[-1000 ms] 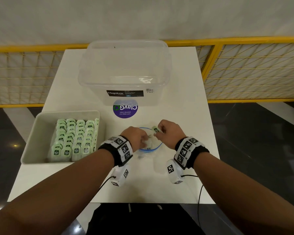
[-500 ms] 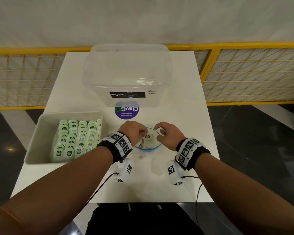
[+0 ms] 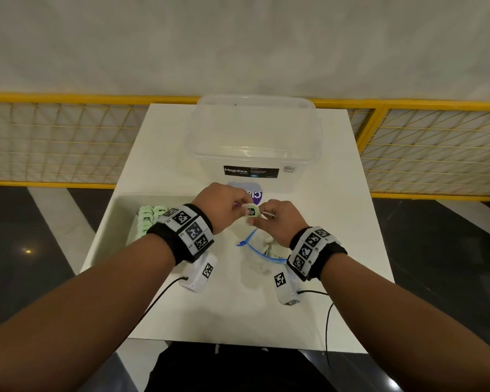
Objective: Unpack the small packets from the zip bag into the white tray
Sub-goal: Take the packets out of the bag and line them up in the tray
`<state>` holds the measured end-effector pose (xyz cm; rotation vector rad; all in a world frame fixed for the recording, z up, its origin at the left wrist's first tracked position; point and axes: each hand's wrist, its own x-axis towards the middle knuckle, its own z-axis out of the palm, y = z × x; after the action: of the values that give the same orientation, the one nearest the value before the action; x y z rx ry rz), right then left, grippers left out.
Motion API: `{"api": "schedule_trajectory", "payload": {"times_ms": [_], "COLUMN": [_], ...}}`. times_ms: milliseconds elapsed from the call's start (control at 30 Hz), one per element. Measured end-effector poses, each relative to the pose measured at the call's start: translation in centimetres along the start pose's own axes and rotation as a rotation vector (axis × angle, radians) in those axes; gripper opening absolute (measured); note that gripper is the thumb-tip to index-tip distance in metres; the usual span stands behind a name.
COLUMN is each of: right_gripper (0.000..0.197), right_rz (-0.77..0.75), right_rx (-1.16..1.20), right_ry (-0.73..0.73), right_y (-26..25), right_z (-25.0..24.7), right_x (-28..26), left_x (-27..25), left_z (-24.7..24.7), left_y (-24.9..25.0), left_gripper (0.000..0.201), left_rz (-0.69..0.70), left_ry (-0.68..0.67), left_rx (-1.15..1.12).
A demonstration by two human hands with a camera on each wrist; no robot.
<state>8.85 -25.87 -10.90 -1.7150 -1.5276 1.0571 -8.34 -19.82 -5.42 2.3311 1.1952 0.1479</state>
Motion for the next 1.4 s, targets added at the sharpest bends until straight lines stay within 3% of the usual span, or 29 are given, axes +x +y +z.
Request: {"api": "schedule_trajectory", "payload": {"times_ms": [200, 300, 533, 733, 800, 1033, 1133, 1233, 1333, 1400], "right_gripper": [0.018, 0.014, 0.009, 0.008, 0.008, 0.013, 0.016, 0.017, 0.013, 0.012], "right_rz": [0.068, 0.122, 0.177, 0.192, 0.202, 0.288, 0.278, 0.267, 0.247, 0.223], "right_rx": [0.048, 0.092, 0.043, 0.003, 0.015, 0.181, 0.154, 0.076, 0.027, 0.032], "right_ry": [-0.039, -0.02, -0.083, -0.046, -0.038, -0.024, -0.031, -0.023, -0.015, -0.011], "right_y": [-2.3, -2.7, -3.8, -3.6, -3.5, -3.8, -3.7, -4.0, -4.5, -5.0], "right_z": [3.4, 4.6, 6.1, 6.6, 6.9, 8.0, 8.5, 9.0, 9.5, 9.9], "right_x": [0.5, 0.2, -0.1, -0.6, -0.7, -0.9, -0.5, 0.1, 0.8, 1.3], "left_x": [-2.2, -3.5, -5.5, -3.1, -2.4, -2.2, -2.4, -2.6, -2.6, -2.9], "left_z": [-4.1, -5.6, -1.2, 2.9, 3.4, 4.2, 4.5, 3.7, 1.1, -1.0], "left_y": [-3.8, -6.3, -9.8, -11.7, -12.4, -12.9, -13.7, -13.5, -13.1, -13.0], "left_gripper": [0.016, 0.019, 0.023, 0.051, 0.05, 0.016, 0.018, 0.028, 0.039, 0.036], "left_rz": [-0.029, -0.082, -0.092, -0.065, -0.075, -0.091, -0.088, -0.131, -0.071, -0.05], "left_ry": [0.042, -0.018, -0.445, -0.754, -0.751, -0.684, -0.676, -0.67, -0.472, -0.312], "left_rx": [0.09, 0.165, 0.301, 0.419, 0.397, 0.401, 0.425, 0.284, 0.169, -0.034]}}
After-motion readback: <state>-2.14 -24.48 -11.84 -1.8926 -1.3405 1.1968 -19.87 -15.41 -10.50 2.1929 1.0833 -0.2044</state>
